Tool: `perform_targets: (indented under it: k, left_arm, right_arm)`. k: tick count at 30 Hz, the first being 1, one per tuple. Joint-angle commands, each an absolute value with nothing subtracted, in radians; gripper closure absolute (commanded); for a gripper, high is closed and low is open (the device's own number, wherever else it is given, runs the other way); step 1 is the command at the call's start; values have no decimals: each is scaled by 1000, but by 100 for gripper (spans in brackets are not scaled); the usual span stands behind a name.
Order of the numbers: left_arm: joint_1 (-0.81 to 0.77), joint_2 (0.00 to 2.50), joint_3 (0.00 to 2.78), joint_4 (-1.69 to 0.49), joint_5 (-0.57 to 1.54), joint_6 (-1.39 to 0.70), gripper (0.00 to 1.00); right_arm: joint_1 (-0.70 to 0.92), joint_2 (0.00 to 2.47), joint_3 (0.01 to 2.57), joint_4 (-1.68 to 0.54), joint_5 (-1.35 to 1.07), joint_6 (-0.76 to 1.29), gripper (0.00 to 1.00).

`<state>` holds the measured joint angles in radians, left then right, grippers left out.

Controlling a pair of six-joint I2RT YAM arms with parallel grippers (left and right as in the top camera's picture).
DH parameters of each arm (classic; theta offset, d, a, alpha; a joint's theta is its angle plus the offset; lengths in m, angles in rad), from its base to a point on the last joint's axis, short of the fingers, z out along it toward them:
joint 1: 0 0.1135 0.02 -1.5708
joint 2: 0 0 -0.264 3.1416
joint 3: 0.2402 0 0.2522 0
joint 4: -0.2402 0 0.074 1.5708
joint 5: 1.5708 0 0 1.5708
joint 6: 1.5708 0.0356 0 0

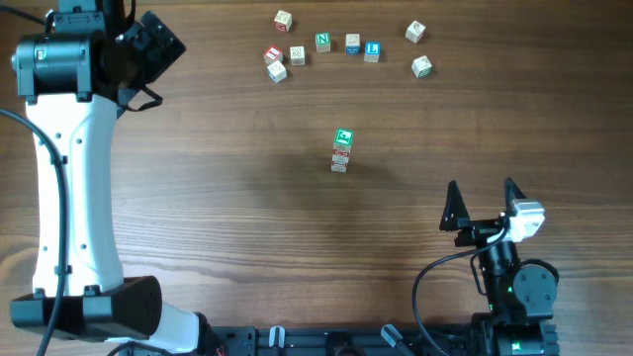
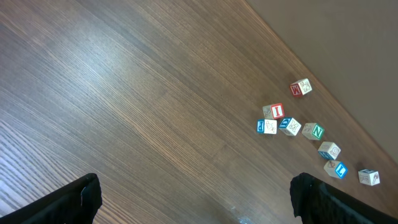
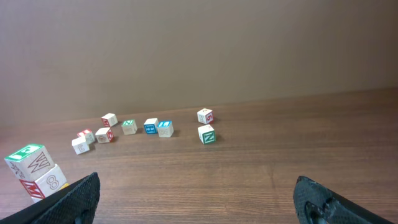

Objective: Form a tower

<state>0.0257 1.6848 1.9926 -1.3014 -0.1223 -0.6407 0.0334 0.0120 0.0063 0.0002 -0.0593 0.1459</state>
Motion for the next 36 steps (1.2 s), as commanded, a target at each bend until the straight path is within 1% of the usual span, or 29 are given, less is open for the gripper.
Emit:
perform_targets:
  k: [1,12,15,16,17,20,21,22,26,27,29,30,32,33,34,35,36]
  left_arm:
    - [31,1683,1993,-1299,-131,-632,0]
    - [31,1686,1992,-1299,-131,-632,0]
    - [-1,1652,1992,-1299,-132,-632,0]
    - [-43,1623,1992,-1299,-131,-632,0]
    - [-138,1571,1992,-1299,-132,-632,0]
    - [-301,1505,1992,-1299,-131,-632,0]
    - [-421,1471,1992,-1287,-134,-631,0]
    - [-473,1441,1993,-1282,-176,-603,0]
    - [-479,1370,1992,-1325,-128,-609,0]
    - [-476,1339,1985,-1310,-169,-606,0]
    - [-456,1264,1902,-1225,-312,-605,0]
    - [-432,1206,1809,-1159,-358,-604,0]
    - [-367,1106,1630,-1030,-353,-559,0]
    - [-284,981,1398,-829,-277,-465,0]
    - [-219,868,1193,-633,-149,-335,0]
    - [-171,766,1011,-476,-54,-245,0]
    - [-128,666,833,-344,5,-202,0]
  right_arm:
    - [28,9,5,2,-71,160,0]
    - [28,9,5,2,-71,159,0]
    - [28,9,5,2,-71,160,0]
    - [28,9,5,2,-71,160,0]
    - [28,9,5,2,-71,160,0]
    - [28,9,5,2,-71,160,0]
    - [28,9,5,2,-71,160,0]
    - [28,9,5,2,-71,160,0]
    - [28,9,5,2,-71,160,0]
    - [28,9,5,2,-71,160,0]
    - [28,9,5,2,-71,159,0]
    - [28,9,5,2,-71,160,0]
    - [28,9,5,2,-71,159,0]
    - [28,9,5,2,-71,160,0]
    - [28,9,5,2,-71,160,0]
    - [28,9,5,2,-71,159,0]
    - [28,9,5,2,-71,160,0]
